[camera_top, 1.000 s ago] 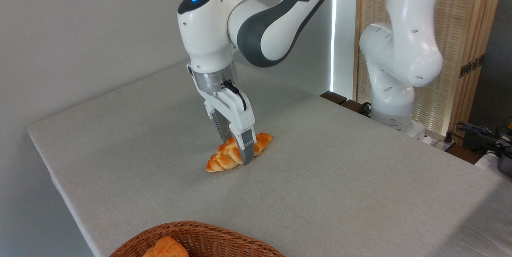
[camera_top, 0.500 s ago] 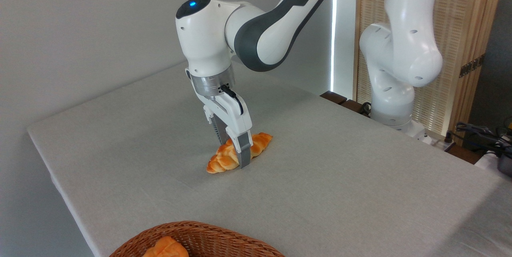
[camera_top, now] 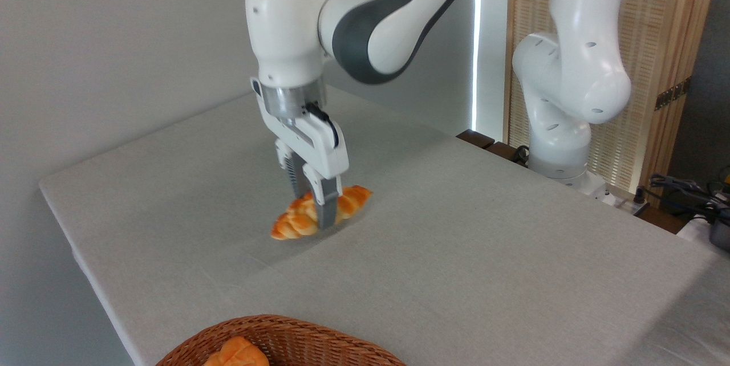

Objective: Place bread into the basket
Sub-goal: 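Lift the gripped bread roll and carry it over the wicker basket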

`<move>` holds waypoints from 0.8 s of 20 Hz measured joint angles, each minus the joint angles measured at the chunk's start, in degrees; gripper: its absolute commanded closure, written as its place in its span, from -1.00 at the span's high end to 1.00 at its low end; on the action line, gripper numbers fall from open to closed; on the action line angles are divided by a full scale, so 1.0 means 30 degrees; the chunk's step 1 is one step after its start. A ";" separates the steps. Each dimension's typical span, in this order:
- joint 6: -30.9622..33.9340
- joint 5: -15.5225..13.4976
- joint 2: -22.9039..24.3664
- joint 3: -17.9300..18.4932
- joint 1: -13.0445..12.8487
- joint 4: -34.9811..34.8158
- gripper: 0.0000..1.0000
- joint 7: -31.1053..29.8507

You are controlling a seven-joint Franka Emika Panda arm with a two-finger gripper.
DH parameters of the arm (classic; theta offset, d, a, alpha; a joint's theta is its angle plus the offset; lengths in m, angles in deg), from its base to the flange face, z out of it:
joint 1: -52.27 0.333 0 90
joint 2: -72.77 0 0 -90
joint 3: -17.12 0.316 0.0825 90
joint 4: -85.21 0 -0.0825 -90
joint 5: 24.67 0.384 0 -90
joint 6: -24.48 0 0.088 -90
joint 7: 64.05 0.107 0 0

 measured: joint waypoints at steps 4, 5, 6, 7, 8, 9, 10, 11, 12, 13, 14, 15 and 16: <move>-0.0137 0.0018 0.0262 0.1821 0.0111 0.2032 -0.09 0.0075; -0.0701 0.0020 0.0253 0.2409 0.0124 0.2340 -0.09 0.0088; -0.1363 0.0020 0.0235 0.2861 0.0132 0.2475 -0.09 0.0096; -0.2397 0.0020 0.0180 0.3391 0.0139 0.2549 -0.09 0.0098; -0.3401 0.0020 0.0091 0.3847 0.0144 0.2566 -0.08 0.0101; -0.4359 0.0019 -0.0050 0.4213 0.0150 0.2567 -0.06 0.0102; -0.5099 0.0019 -0.0220 0.4433 0.0151 0.2567 0.00 0.0101; -0.5922 -0.0014 -0.0479 0.4565 0.0151 0.2565 0.06 0.0098; -0.6624 -0.0084 -0.0743 0.4609 0.0150 0.2561 0.12 0.0081; -0.7653 -0.0284 -0.1131 0.4685 0.0147 0.2558 0.22 0.0060; -0.8729 -0.0495 -0.1528 0.4816 0.0144 0.2554 0.59 0.0048; -1.0050 -0.0823 -0.2020 0.5008 0.0148 0.2556 0.69 0.0050; -1.0994 -0.1131 -0.2392 0.5138 0.0150 0.2554 0.76 0.0050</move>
